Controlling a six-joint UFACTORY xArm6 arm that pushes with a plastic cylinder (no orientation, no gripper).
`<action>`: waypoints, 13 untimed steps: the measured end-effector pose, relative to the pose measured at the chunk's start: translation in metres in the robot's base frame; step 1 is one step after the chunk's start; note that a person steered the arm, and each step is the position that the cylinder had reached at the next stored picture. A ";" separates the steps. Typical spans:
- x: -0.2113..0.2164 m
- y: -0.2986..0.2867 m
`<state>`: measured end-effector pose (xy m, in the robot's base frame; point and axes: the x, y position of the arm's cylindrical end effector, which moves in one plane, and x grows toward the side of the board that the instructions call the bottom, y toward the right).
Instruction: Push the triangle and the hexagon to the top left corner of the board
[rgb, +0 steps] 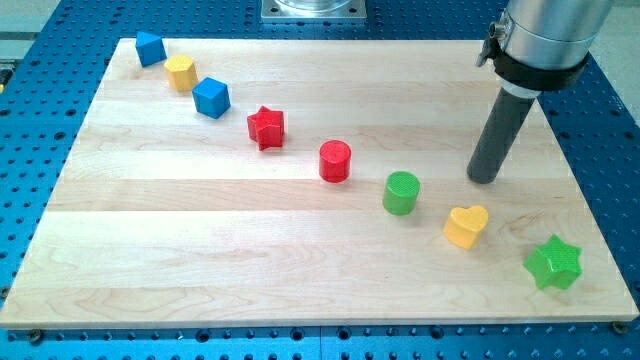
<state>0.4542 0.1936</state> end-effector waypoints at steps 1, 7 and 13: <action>0.000 0.001; -0.136 -0.130; -0.262 -0.400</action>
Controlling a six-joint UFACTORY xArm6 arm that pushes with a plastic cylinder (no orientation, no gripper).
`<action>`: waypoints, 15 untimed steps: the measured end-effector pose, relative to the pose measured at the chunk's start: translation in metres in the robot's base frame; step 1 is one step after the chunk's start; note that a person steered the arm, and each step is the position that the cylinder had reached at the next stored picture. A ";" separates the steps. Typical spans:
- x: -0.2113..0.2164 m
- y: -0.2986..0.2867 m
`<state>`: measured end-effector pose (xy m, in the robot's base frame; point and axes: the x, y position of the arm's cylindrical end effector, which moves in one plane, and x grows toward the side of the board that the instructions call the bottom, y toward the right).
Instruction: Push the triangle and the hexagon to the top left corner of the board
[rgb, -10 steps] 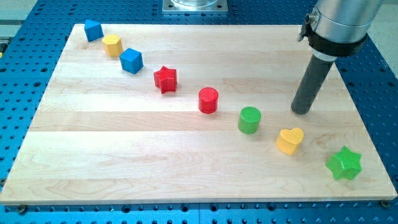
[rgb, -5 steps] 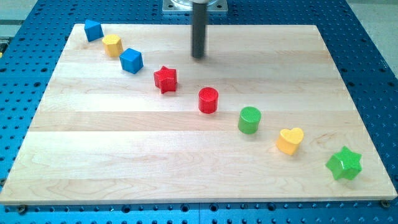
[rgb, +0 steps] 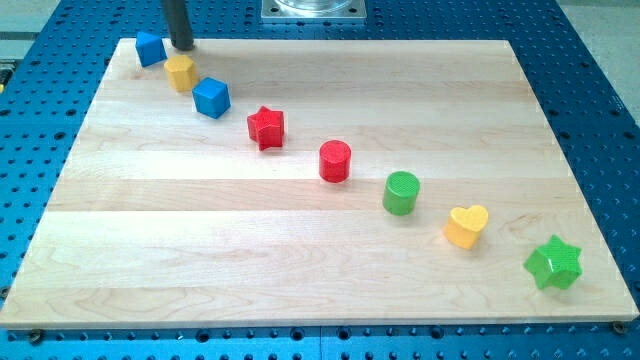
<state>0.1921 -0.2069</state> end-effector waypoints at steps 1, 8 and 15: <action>0.000 -0.001; 0.000 0.034; 0.021 0.129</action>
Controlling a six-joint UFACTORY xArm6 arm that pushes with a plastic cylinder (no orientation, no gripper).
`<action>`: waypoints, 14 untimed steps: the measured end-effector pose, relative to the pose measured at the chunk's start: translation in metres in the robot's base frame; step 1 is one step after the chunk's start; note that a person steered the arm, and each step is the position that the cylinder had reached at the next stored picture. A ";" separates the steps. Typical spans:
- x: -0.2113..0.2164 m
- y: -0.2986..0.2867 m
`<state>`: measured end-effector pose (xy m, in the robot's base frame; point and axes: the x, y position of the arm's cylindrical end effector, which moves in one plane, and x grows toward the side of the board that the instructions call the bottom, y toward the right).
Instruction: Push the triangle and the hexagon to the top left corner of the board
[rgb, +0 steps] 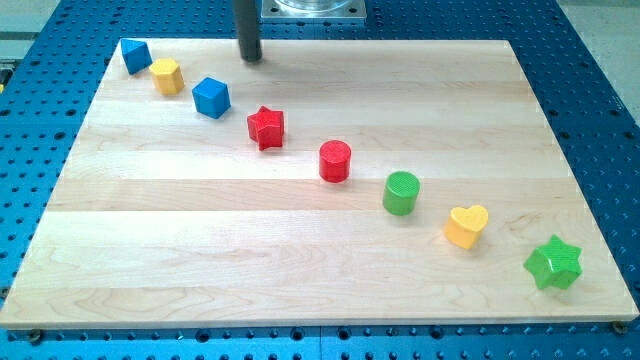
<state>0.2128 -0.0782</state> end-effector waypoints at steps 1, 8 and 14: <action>-0.005 0.029; -0.021 0.040; 0.037 -0.020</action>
<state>0.2498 -0.0980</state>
